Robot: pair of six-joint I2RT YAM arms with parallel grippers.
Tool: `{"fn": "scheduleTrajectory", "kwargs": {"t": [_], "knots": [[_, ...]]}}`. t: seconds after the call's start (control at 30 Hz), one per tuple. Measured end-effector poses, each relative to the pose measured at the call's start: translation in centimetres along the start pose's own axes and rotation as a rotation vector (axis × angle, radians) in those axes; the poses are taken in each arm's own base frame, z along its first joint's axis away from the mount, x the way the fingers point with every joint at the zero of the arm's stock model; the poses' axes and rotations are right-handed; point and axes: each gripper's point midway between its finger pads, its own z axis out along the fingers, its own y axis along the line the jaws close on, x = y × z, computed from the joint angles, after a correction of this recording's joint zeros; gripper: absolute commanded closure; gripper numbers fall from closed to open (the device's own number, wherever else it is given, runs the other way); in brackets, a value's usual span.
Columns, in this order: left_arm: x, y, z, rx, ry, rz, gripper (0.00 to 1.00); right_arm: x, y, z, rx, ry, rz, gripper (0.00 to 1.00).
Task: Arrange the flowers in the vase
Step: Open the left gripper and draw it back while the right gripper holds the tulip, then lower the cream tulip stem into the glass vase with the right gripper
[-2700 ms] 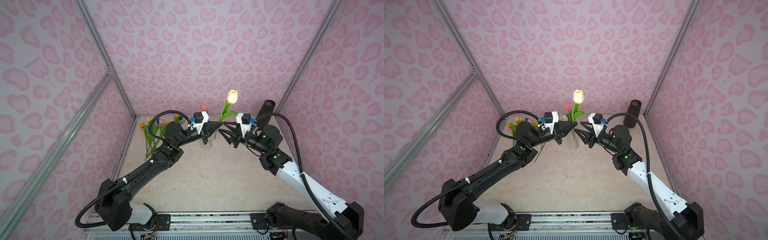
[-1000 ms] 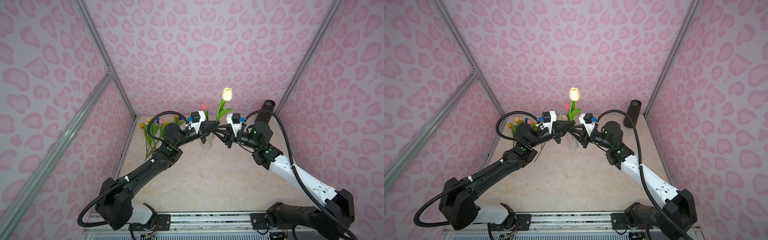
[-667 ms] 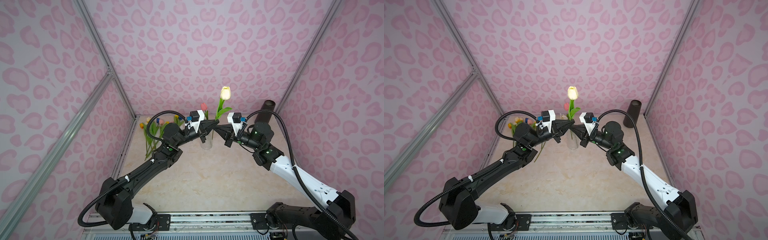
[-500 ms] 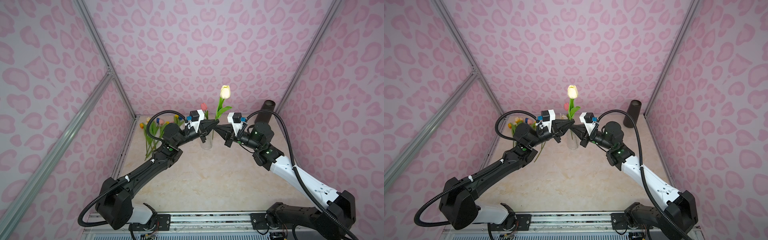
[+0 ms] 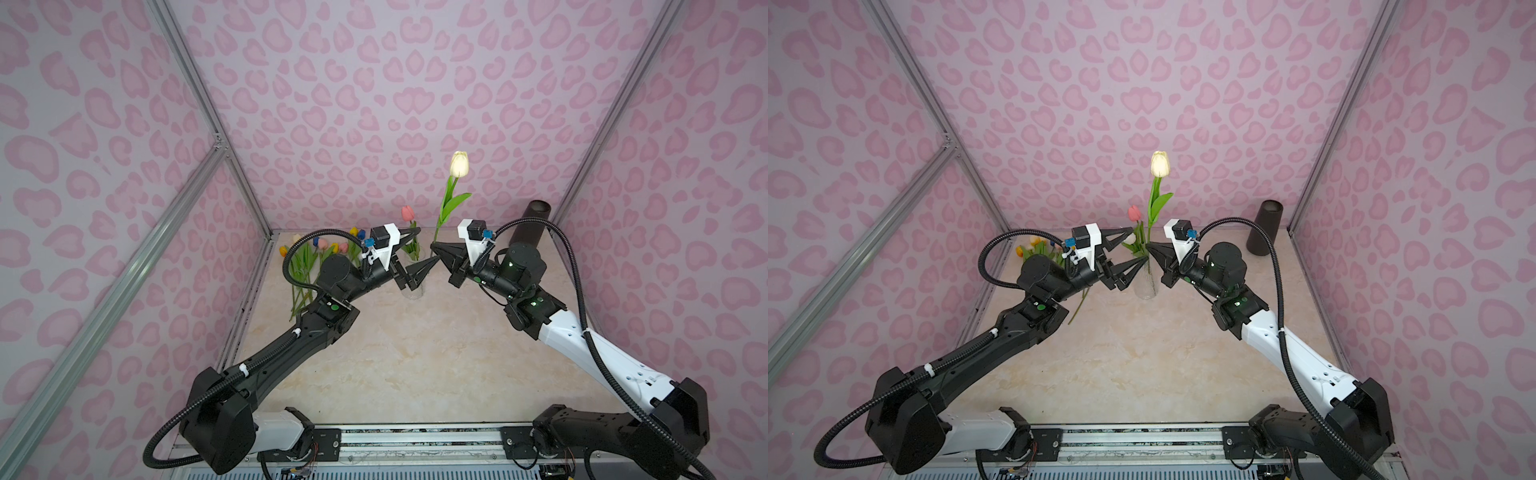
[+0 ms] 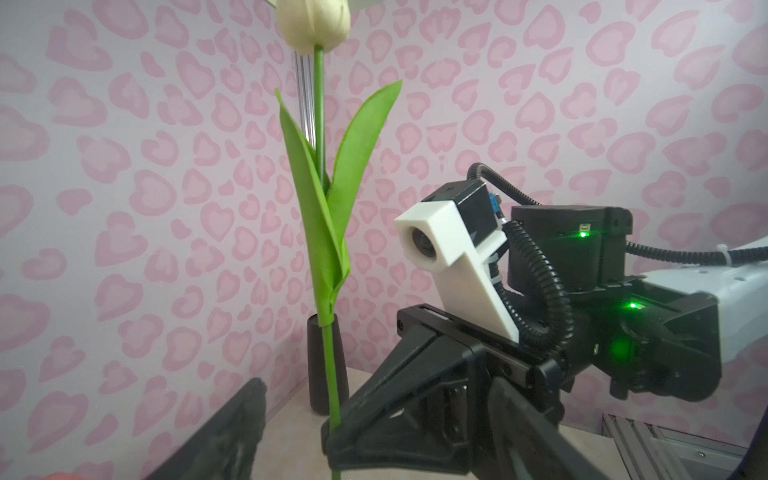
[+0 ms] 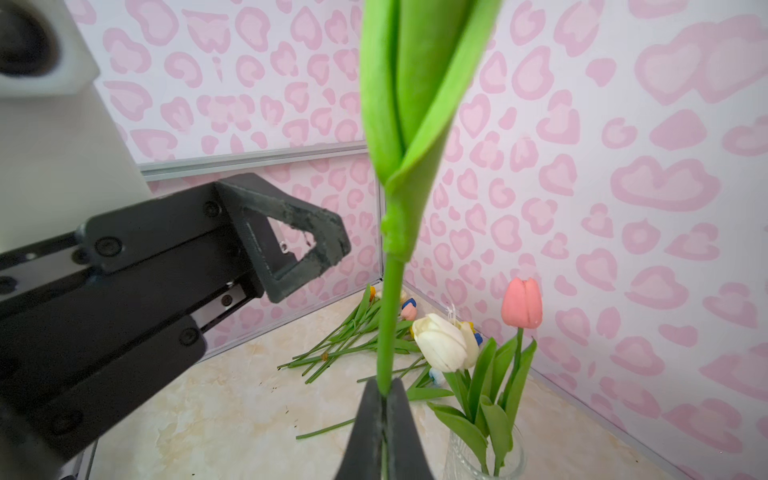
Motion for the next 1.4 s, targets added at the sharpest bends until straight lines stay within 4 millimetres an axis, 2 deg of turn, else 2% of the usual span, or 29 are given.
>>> {"fn": "scheduleTrajectory", "kwargs": {"t": [0.1, 0.33, 0.43, 0.57, 0.7, 0.8, 0.97, 1.07, 1.4], "knots": [[-0.4, 0.3, -1.4, -0.046, -0.009, 0.026, 0.15, 0.1, -1.1, 0.3, 0.029, -0.009, -0.005, 1.0], [-2.0, 0.8, -5.1, -0.184, -0.048, 0.097, 0.13, 2.4, -7.0, 1.8, 0.181, -0.004, 0.014, 1.0], [-2.0, 1.4, -7.2, -0.281, -0.058, 0.121, 0.1, 2.5, -8.8, 2.9, 0.221, -0.023, 0.024, 1.0], [-0.7, 3.1, -9.7, -0.427, -0.027, 0.136, 0.08, 2.8, -9.7, 4.7, 0.217, -0.056, 0.024, 1.0], [1.5, 4.6, -11.3, -0.532, 0.045, 0.131, 0.08, 4.8, -11.0, 6.0, 0.237, -0.044, 0.043, 1.0], [2.6, 5.1, -11.7, -0.561, 0.085, 0.127, 0.08, 5.7, -11.6, 6.6, 0.247, -0.059, 0.047, 1.0], [3.0, 5.7, -11.5, -0.581, 0.104, 0.126, 0.08, 6.5, -11.8, 7.3, 0.239, -0.079, 0.039, 1.0], [3.0, 6.0, -11.0, -0.581, 0.107, 0.126, 0.08, 6.9, -11.5, 7.6, 0.231, -0.084, 0.036, 1.0], [3.4, 6.2, -10.6, -0.578, 0.12, 0.122, 0.08, 10.8, -10.2, 8.0, 0.212, 0.001, -0.013, 1.0]]}}
